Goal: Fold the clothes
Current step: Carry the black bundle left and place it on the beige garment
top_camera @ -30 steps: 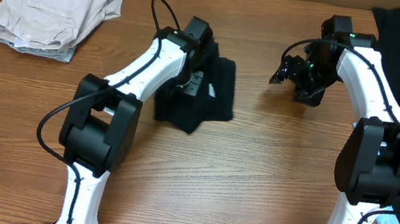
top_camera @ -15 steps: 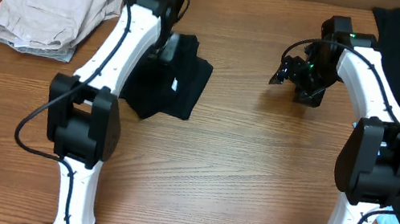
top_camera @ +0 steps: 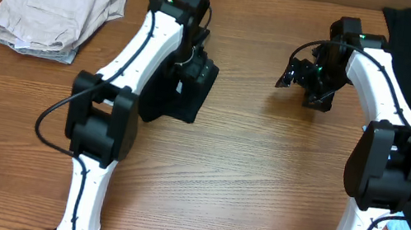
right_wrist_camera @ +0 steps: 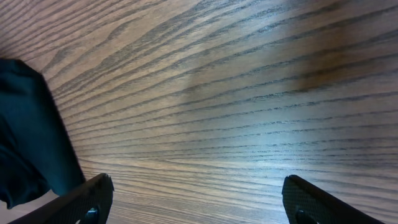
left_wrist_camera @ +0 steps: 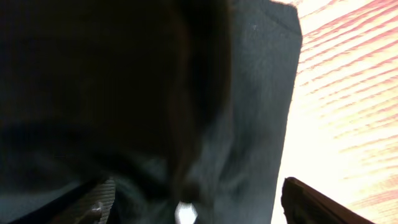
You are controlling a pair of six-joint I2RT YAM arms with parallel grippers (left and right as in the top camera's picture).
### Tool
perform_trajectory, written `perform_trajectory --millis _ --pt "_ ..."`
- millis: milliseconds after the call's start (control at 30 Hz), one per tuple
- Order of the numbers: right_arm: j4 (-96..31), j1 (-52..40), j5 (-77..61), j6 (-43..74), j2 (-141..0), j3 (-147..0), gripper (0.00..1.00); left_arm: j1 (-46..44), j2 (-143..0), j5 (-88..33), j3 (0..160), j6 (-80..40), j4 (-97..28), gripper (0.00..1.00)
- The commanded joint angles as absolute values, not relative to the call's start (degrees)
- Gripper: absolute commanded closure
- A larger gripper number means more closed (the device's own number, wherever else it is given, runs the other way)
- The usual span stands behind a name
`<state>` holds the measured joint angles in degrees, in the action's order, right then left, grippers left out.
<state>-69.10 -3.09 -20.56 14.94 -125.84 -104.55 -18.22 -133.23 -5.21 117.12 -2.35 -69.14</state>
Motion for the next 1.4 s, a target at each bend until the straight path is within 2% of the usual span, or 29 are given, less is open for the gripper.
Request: perform_trajectory --millis 0,200,400,467,567,767,800,833,867,900,1033,1133,1333,1367 --pt "-69.1 -3.2 -20.2 14.5 -124.2 -105.5 0.09 -20.7 -135.6 -7.5 116.7 -1.2 -68.0 0.07" --pt "-69.2 -3.2 -20.2 14.5 -124.2 -105.5 0.08 -23.4 -139.9 -7.3 116.6 -1.2 -66.5 0.03" --pt "-69.3 -3.2 -20.2 14.5 -124.2 -105.5 0.08 -24.8 -142.8 -7.3 116.6 -1.3 -66.4 0.13" --pt "-69.3 -3.2 -20.2 14.5 -124.2 -105.5 0.08 -24.8 -142.8 -7.3 116.6 -1.3 -66.1 0.21" --pt "-69.2 -3.2 -20.2 14.5 -124.2 -105.5 0.08 -24.8 -142.8 -7.3 116.6 -1.3 -65.5 0.39" --pt "-69.1 -3.2 -20.2 14.5 -124.2 -105.5 0.08 -25.1 -142.8 -7.3 116.6 -2.0 -64.0 0.54" --pt "-69.1 -3.2 -20.2 14.5 -124.2 -105.5 0.08 -25.3 -142.8 -7.3 116.6 -1.9 -63.8 0.65" --pt "-69.1 -3.2 -20.2 14.5 -124.2 -105.5 0.08 -25.5 -142.8 -7.3 116.6 -1.9 -63.8 0.72" --pt "-69.1 -3.2 -20.2 14.5 -124.2 -105.5 0.08 -25.6 -142.8 -7.0 116.6 -1.9 -63.8 0.88" --pt "-69.1 -3.2 -20.2 14.5 -124.2 -105.5 0.08 -25.7 -142.8 -7.0 116.6 -1.9 -63.8 0.96" --pt "-69.3 -3.2 -20.2 14.5 -124.2 -105.5 0.08 -25.1 -142.8 -7.0 117.9 -1.9 -65.3 0.96" --pt "-69.3 -3.2 -20.2 14.5 -124.2 -105.5 0.08 -23.1 -142.8 -4.9 124.8 -1.8 -71.5 0.96" --pt "-69.6 -3.2 -20.3 14.5 -124.2 -105.5 0.08 -19.3 -142.8 4.9 144.5 0.2 -82.6 0.96" --pt "-69.8 -3.2 -20.3 14.5 -124.2 -105.5 0.08 -18.3 -142.8 9.8 151.5 0.3 -85.1 0.96"
